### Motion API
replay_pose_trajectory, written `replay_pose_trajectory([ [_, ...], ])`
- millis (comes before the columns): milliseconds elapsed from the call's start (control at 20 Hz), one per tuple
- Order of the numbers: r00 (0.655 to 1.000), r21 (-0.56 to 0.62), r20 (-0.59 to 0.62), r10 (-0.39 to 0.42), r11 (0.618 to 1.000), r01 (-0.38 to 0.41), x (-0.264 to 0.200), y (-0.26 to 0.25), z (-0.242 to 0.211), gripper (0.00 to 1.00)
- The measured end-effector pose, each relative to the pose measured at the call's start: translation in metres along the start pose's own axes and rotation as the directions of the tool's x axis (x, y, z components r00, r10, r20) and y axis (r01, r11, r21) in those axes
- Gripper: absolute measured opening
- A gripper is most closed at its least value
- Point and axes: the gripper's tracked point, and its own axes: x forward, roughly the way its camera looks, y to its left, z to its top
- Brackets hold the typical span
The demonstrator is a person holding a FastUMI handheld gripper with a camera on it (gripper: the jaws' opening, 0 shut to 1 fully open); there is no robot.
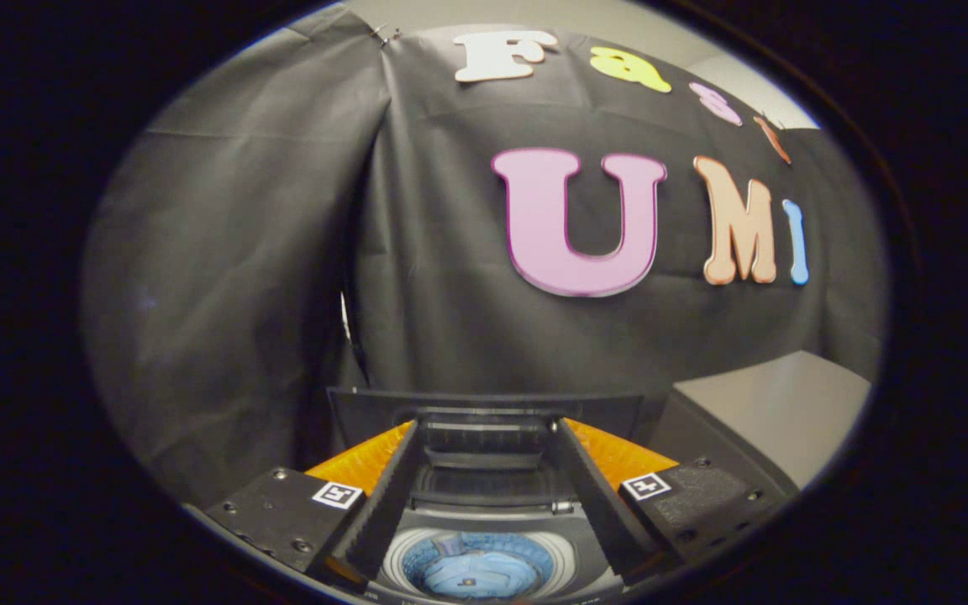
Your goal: Put the clothes into the washing machine and then close the washing machine lid.
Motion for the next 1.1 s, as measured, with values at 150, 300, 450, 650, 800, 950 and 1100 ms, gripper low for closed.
replay_pose_trajectory([
  [150,0.993,-0.039,0.121,-0.016,0.999,0.021,0.020,-0.001,0.045,0.97],
  [300,0.982,-0.035,0.184,-0.048,0.998,0.055,0.046,-0.009,0.062,0.97],
  [450,0.957,0.018,0.281,-0.069,0.998,0.067,0.067,-0.015,0.091,0.97],
  [650,0.944,0.036,0.317,-0.091,0.996,0.084,0.097,-0.013,0.106,0.96],
  [800,0.959,0.002,0.258,-0.117,0.993,0.120,0.119,-0.012,0.079,0.97],
  [950,0.975,-0.071,0.189,-0.117,0.989,0.133,0.147,-0.016,0.039,0.97],
  [1100,0.986,-0.025,0.100,-0.132,0.990,0.136,0.164,-0.018,0.001,0.97],
])
